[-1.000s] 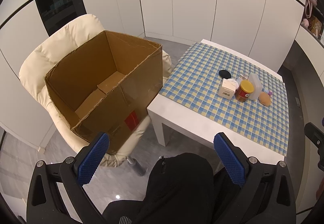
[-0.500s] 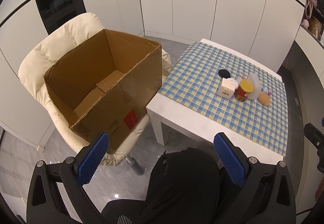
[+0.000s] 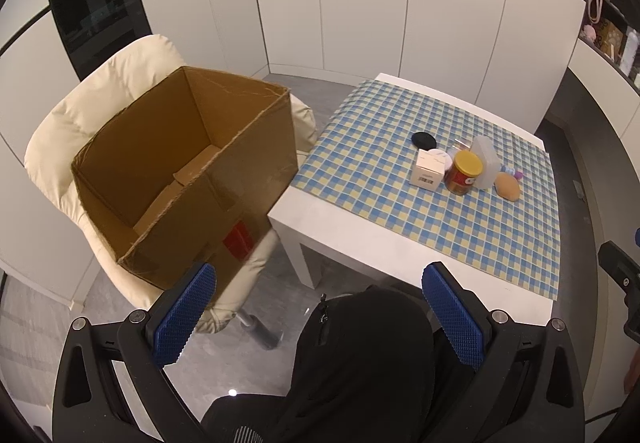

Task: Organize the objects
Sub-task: 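Move both tools toward the table of objects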

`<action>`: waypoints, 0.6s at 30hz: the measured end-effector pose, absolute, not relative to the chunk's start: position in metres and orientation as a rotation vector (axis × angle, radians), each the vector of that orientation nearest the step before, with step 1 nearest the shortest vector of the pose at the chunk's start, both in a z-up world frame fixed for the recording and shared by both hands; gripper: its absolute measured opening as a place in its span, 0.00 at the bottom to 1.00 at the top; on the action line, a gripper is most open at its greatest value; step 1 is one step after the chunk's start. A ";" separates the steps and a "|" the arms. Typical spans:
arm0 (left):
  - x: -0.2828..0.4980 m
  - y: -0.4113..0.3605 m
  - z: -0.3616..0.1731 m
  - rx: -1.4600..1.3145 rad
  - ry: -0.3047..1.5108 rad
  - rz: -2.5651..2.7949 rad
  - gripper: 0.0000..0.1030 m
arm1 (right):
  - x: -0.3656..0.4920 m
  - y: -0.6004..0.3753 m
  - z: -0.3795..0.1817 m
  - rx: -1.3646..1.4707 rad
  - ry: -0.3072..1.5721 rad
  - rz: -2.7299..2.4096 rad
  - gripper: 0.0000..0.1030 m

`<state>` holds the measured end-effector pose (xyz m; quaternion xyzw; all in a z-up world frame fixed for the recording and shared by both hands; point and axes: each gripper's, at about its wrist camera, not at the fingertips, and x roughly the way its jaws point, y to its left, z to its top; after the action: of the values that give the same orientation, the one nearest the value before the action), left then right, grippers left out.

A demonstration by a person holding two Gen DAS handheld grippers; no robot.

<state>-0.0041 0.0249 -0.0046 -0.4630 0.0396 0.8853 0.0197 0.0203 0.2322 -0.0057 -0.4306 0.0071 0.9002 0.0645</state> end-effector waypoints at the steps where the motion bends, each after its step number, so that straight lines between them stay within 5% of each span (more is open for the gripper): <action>1: -0.004 0.028 -0.005 -1.434 0.127 2.742 1.00 | 0.022 0.235 -0.006 -1.293 0.026 2.714 1.00; 18: -0.005 0.082 -0.016 -1.431 0.234 2.634 1.00 | 0.044 0.282 -0.006 -1.242 0.099 2.639 1.00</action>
<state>-0.0051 0.0819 -0.0163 -0.4749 0.0778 0.8740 0.0672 0.0437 0.2822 -0.0061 -0.4230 0.0336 0.8986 0.1114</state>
